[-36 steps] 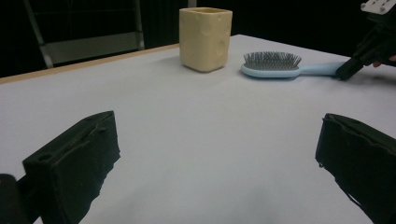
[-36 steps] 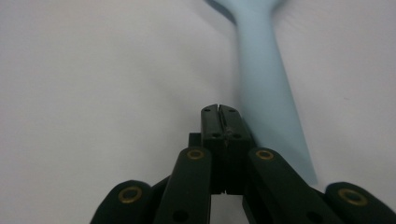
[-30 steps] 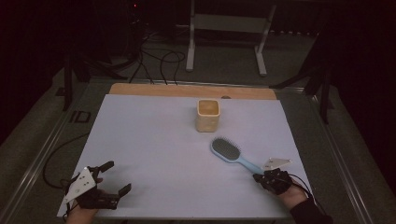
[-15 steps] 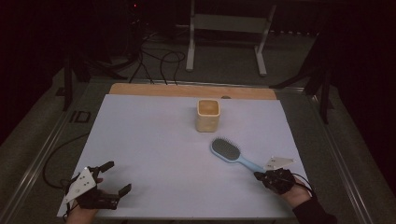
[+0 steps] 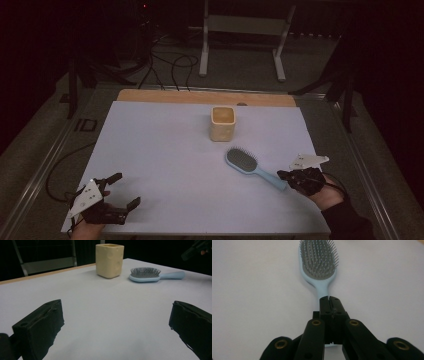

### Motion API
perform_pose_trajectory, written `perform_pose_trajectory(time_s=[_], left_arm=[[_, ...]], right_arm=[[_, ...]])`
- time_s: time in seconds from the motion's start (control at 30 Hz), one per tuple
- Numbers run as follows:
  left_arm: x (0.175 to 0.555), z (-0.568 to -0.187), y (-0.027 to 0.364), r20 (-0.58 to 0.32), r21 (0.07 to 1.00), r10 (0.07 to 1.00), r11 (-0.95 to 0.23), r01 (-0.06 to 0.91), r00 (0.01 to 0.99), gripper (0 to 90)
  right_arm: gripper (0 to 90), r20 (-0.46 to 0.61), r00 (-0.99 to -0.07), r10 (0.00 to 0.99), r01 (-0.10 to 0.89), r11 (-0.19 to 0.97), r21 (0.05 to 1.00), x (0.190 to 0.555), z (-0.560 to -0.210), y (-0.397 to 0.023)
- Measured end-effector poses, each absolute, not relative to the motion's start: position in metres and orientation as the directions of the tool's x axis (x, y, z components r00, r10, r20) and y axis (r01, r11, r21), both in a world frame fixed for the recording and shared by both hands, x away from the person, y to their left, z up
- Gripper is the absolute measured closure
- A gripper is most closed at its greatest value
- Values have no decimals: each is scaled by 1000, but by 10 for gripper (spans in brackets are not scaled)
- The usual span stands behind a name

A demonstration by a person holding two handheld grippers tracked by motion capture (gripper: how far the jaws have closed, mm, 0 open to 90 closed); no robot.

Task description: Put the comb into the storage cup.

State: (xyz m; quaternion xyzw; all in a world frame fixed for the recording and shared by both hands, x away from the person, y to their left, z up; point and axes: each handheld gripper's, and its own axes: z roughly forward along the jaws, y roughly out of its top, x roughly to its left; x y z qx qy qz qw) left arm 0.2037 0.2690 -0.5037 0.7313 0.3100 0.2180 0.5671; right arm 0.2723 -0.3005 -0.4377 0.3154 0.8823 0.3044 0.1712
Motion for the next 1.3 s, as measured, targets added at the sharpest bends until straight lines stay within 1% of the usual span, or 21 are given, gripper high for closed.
perform_pose_trajectory(time_s=[0.03,0.07,0.13,0.23,0.3,0.33,0.37,0.43,0.53,0.57,0.67,0.7,0.83,0.87,1.03,1.2,1.3], left_arm=[[204,-504,269,-34,965,701,-163,206,712,0],[204,-504,269,-34,965,701,-164,207,712,0],[204,-504,269,-33,965,702,-164,206,712,0],[204,-503,269,-33,965,701,-164,206,712,0],[204,-503,269,-32,965,701,-164,206,712,0],[204,-503,269,-32,965,701,-164,205,712,0],[203,-503,269,-32,965,701,-164,206,712,0],[203,-503,270,-31,965,701,-166,205,712,0],[203,-503,270,-32,965,701,-164,205,713,0],[203,-503,270,-32,965,701,-164,205,713,0],[203,-503,270,-33,965,700,-162,204,713,0],[203,-503,270,-33,965,701,-162,204,713,0],[203,-503,270,-32,966,701,-163,203,713,0],[203,-503,270,-33,966,700,-162,203,713,0],[203,-503,270,-33,966,700,-162,203,713,0],[203,-503,270,-33,966,700,-161,204,713,0],[203,-503,270,-34,966,700,-161,204,714,0]], right_arm=[[877,-110,-742,661,452,616,645,272,-438,-301],[854,-110,-748,655,450,621,642,274,-435,-300],[780,-117,-759,640,444,641,626,277,-429,-298],[698,-118,-786,607,431,675,598,282,-426,-293],[619,-117,-798,591,427,691,583,285,-425,-289],[619,-117,-798,591,427,691,583,285,-425,-289],[585,-112,-805,582,427,700,572,287,-426,-287],[546,-110,-811,575,425,708,564,290,-427,-283],[508,-102,-821,561,420,715,559,293,-428,-279],[462,-101,-828,551,416,725,549,297,-429,-274],[385,-99,-835,541,411,734,540,303,-430,-270],[385,-99,-835,541,411,734,540,303,-430,-270],[321,-88,-843,531,416,746,520,312,-430,-264],[321,-88,-843,531,416,746,520,312,-430,-264],[258,-68,-854,515,422,765,487,320,-432,-260],[146,-45,-862,506,436,782,445,327,-436,-254],[109,-34,-861,507,447,789,422,331,-439,-251]])
